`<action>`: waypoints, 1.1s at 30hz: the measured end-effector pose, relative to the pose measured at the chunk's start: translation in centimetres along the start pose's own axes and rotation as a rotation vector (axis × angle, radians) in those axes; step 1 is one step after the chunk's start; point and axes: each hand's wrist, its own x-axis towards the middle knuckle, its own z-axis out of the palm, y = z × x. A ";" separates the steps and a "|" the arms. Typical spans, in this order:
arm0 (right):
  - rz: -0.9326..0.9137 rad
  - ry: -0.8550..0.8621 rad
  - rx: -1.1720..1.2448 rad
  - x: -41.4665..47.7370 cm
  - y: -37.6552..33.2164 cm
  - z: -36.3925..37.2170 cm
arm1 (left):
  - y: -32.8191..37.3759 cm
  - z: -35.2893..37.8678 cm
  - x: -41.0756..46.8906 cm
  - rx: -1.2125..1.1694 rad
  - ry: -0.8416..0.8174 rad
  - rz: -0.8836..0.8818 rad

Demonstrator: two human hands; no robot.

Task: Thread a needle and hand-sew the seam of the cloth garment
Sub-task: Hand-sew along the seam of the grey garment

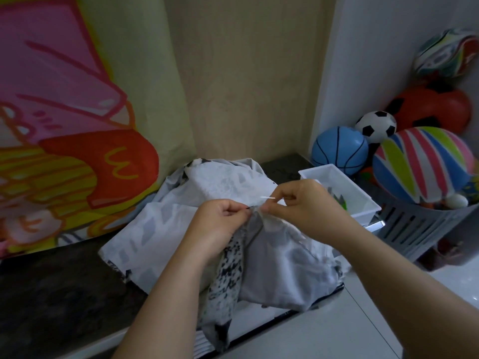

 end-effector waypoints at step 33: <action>0.142 -0.142 0.135 0.4 0.4 -0.5 | -0.3 -0.9 0.5 0.276 0.165 0.218</action>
